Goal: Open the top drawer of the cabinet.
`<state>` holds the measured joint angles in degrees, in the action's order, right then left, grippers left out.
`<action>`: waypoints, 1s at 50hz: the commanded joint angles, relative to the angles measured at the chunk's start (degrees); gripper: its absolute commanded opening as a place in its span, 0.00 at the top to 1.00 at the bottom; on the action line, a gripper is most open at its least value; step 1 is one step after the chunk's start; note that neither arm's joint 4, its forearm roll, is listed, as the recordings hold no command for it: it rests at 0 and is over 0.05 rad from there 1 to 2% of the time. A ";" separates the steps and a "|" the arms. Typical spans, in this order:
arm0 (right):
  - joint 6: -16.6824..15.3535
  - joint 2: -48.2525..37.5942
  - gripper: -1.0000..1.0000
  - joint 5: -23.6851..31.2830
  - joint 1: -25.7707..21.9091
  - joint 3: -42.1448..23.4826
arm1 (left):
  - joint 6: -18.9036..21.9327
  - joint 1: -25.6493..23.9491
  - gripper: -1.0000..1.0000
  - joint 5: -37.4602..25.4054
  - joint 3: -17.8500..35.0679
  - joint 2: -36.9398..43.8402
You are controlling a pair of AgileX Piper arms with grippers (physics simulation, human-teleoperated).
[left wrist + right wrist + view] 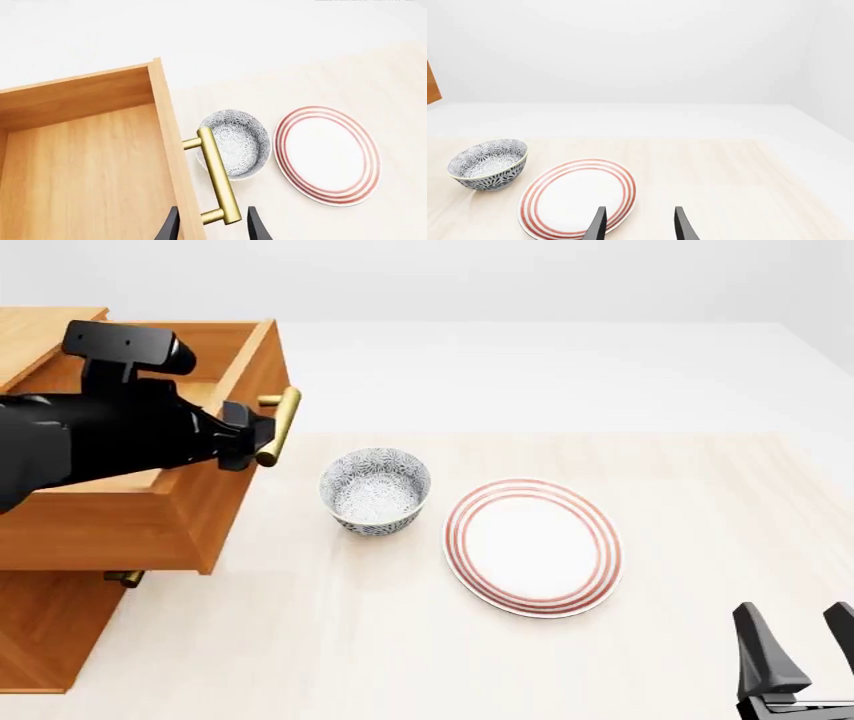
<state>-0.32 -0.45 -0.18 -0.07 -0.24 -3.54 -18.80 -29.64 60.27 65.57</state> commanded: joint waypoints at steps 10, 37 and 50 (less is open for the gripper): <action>0.00 -0.01 0.00 0.00 0.00 0.00 | 1.31 -4.04 0.00 0.30 1.12 1.74; 0.01 0.00 0.00 0.00 0.00 0.00 | 5.79 -0.95 0.00 -8.38 9.80 -0.28; 0.01 0.01 0.00 0.00 0.00 0.00 | 7.67 -0.52 0.00 -12.10 14.29 0.03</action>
<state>-0.32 -0.44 -0.18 -0.07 -0.24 2.27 -19.44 -39.15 71.20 65.76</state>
